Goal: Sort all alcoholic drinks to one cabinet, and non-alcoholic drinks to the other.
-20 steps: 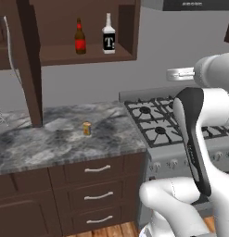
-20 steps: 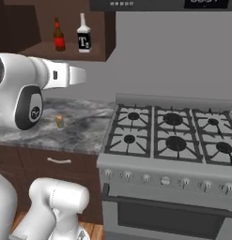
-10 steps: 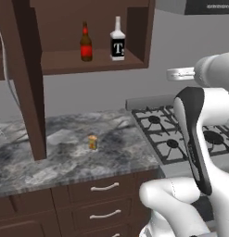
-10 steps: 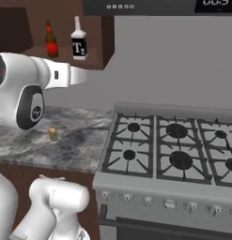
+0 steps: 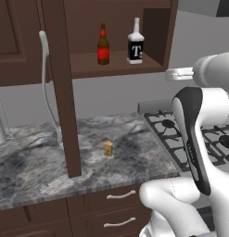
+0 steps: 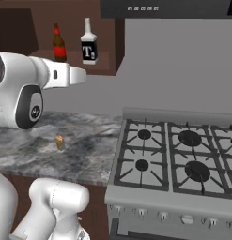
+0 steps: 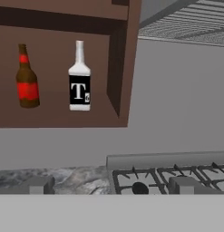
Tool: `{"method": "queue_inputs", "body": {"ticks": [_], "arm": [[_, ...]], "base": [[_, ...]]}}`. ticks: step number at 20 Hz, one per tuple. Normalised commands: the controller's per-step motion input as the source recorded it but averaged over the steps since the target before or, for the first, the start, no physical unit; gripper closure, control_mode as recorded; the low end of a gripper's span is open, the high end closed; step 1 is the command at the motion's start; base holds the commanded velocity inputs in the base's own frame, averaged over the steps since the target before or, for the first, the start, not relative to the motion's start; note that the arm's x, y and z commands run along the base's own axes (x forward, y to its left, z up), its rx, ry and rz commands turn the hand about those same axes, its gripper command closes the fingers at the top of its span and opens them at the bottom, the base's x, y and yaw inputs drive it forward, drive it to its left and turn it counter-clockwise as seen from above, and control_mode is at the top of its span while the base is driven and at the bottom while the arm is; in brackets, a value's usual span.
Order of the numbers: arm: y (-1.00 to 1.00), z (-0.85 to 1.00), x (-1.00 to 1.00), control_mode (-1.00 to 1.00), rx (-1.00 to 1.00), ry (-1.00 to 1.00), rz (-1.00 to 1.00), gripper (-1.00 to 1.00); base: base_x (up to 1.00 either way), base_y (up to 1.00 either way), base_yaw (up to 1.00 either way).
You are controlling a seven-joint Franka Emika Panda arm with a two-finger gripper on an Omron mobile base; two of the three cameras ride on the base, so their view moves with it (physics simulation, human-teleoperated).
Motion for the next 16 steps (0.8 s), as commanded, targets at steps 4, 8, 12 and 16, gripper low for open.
{"method": "queue_inputs", "body": {"ticks": [4, 8, 12, 16], "arm": [[0.00, 0.00, 0.00, 1.00, 0.00, 0.00, 0.00, -1.00], [0.00, 0.00, 0.00, 1.00, 0.00, 0.00, 0.00, -1.00], [0.00, 0.00, 0.00, 1.00, 0.00, 0.00, 0.00, -1.00], [0.00, 0.00, 0.00, 1.00, 0.00, 0.00, 0.00, -1.00]], "base": [[0.39, 0.23, 0.00], [0.27, 0.15, 0.00], [0.01, 0.01, 0.00], [0.00, 0.00, 0.00]]}}
